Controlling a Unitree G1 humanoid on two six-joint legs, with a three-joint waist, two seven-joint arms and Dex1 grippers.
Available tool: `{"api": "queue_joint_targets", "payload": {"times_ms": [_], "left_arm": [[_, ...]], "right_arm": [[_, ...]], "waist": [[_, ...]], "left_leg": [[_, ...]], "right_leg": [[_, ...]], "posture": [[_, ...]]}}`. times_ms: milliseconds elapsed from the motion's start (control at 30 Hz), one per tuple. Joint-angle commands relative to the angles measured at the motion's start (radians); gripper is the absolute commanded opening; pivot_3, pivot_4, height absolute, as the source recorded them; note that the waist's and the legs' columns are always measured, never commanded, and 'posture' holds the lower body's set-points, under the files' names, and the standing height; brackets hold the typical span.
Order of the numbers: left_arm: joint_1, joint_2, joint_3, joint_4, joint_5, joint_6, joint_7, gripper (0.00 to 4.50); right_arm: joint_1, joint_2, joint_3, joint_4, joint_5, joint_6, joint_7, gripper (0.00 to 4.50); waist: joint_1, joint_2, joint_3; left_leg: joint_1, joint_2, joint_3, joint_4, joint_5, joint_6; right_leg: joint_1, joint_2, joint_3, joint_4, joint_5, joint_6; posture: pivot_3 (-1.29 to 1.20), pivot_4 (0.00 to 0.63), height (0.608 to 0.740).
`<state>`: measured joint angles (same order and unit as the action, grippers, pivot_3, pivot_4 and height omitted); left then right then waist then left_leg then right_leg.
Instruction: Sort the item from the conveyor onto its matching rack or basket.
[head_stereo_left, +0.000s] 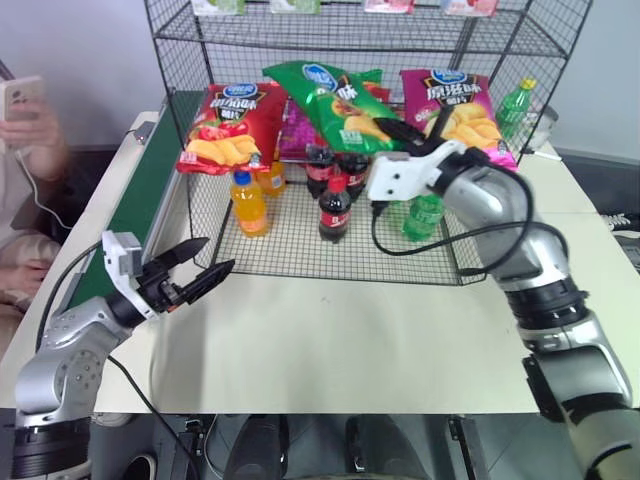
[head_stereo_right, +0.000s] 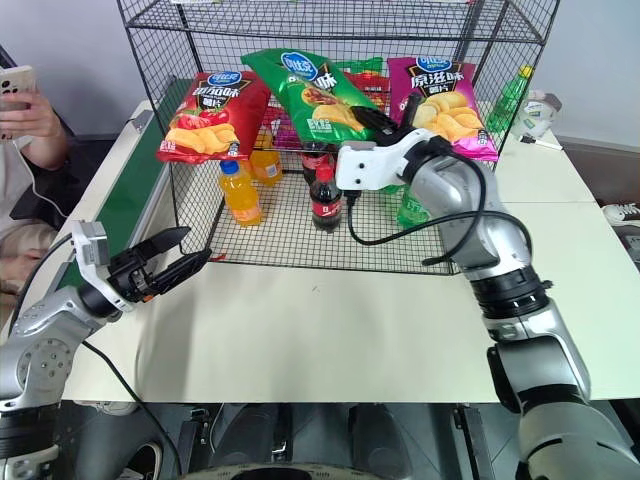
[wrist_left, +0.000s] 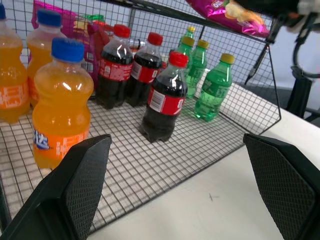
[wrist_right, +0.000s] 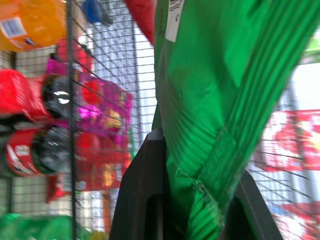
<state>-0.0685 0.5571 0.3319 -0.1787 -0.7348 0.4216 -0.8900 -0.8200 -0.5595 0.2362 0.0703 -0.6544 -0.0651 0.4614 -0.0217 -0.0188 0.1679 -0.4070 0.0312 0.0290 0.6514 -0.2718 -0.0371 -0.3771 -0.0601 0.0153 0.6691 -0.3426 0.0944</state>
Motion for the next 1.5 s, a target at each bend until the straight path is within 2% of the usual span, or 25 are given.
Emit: {"api": "queue_joint_targets", "payload": {"times_ms": [33, 133, 400, 733, 1133, 1200, 1233, 1400, 1433, 1500], "left_arm": [[0.002, -0.013, 0.015, -0.033, 0.002, -0.026, 0.026, 4.5], [0.015, -0.02, 0.014, -0.043, 0.008, -0.035, 0.035, 4.5], [0.033, -0.041, 0.013, -0.063, 0.017, -0.064, 0.074, 4.5], [0.015, -0.056, 0.019, -0.109, 0.002, -0.085, 0.081, 4.5], [0.046, -0.056, 0.033, -0.172, -0.027, -0.104, 0.081, 4.5], [0.045, -0.063, 0.042, -0.181, -0.024, -0.128, 0.087, 4.5], [0.042, -0.064, 0.053, -0.183, -0.035, -0.126, 0.097, 4.5], [0.053, -0.053, 0.063, -0.194, -0.027, -0.148, 0.1, 4.5], [0.056, -0.052, 0.056, -0.199, -0.025, -0.147, 0.099, 4.5], [0.062, -0.054, 0.046, -0.205, -0.02, -0.15, 0.097, 4.5]], "right_arm": [[-0.033, 0.001, -0.002, 0.023, -0.018, 0.065, 0.013, 0.26], [-0.018, 0.003, -0.008, 0.018, -0.013, 0.114, 0.014, 0.26], [0.05, 0.006, -0.029, -0.16, -0.007, 0.26, 0.055, 0.26], [-0.008, 0.029, -0.005, -0.017, -0.019, 0.258, -0.026, 0.26], [-0.038, 0.076, 0.008, 0.048, 0.019, 0.273, -0.021, 0.26], [-0.051, 0.088, 0.008, 0.053, 0.031, 0.273, -0.022, 1.26], [-0.053, 0.093, 0.006, 0.055, 0.041, 0.272, -0.017, 1.51], [-0.05, 0.099, 0.014, 0.053, 0.051, 0.268, -0.021, 3.78], [-0.05, 0.102, 0.017, 0.047, 0.055, 0.267, -0.019, 4.43], [-0.043, 0.144, -0.003, 0.025, 0.108, 0.276, -0.017, 4.43]], "waist": [[0.0, 0.0, 0.0], [0.001, 0.0, 0.0], [0.0, 0.0, 0.0], [0.0, 0.0, 0.0], [-0.002, 0.0, 0.0], [-0.004, 0.0, 0.0], [-0.006, 0.0, 0.0], [-0.023, -0.001, 0.0], [-0.024, -0.001, 0.0], [-0.025, -0.001, -0.001]], "left_leg": [[0.0, 0.0, 0.0, 0.0, 0.0, 0.0], [0.0, 0.0, 0.0, 0.0, 0.0, 0.0], [0.0, 0.0, 0.0, 0.0, -0.002, 0.003], [0.0, 0.0, 0.0, 0.002, -0.002, 0.003], [0.0, 0.0, 0.0, 0.004, -0.001, 0.002], [0.0, 0.0, 0.0, 0.004, -0.001, 0.002], [0.0, 0.0, 0.0, 0.004, -0.001, 0.002], [0.0, 0.0, 0.0, 0.005, -0.001, 0.003], [0.0, 0.0, -0.001, 0.006, -0.001, 0.003], [0.001, 0.001, -0.001, 0.007, -0.001, 0.003]], "right_leg": [[0.0, 0.0, 0.0, 0.0, 0.0, 0.0], [0.0, 0.0, 0.0, 0.0, 0.0, 0.0], [-0.001, 0.0, 0.0, 0.002, 0.0, 0.0], [-0.001, 0.0, 0.0, 0.004, 0.0, 0.0], [-0.001, 0.001, 0.0, 0.007, 0.0, 0.0], [-0.001, 0.001, 0.0, 0.008, 0.0, 0.0], [-0.001, 0.001, 0.0, 0.008, 0.0, 0.0], [-0.001, 0.001, 0.0, 0.01, 0.0, 0.0], [-0.001, 0.001, 0.0, 0.011, 0.0, 0.0], [-0.001, 0.002, 0.001, 0.011, 0.0, 0.0]], "posture": [[0.0, 0.15, 0.739], [0.0, 0.15, 0.739], [0.0, 0.15, 0.739], [0.0, 0.15, 0.739], [0.0, 0.15, 0.739], [0.0, 0.15, 0.739], [0.0, 0.15, 0.739], [0.0, 0.15, 0.739], [0.0, 0.15, 0.739], [0.0, 0.15, 0.739]]}}
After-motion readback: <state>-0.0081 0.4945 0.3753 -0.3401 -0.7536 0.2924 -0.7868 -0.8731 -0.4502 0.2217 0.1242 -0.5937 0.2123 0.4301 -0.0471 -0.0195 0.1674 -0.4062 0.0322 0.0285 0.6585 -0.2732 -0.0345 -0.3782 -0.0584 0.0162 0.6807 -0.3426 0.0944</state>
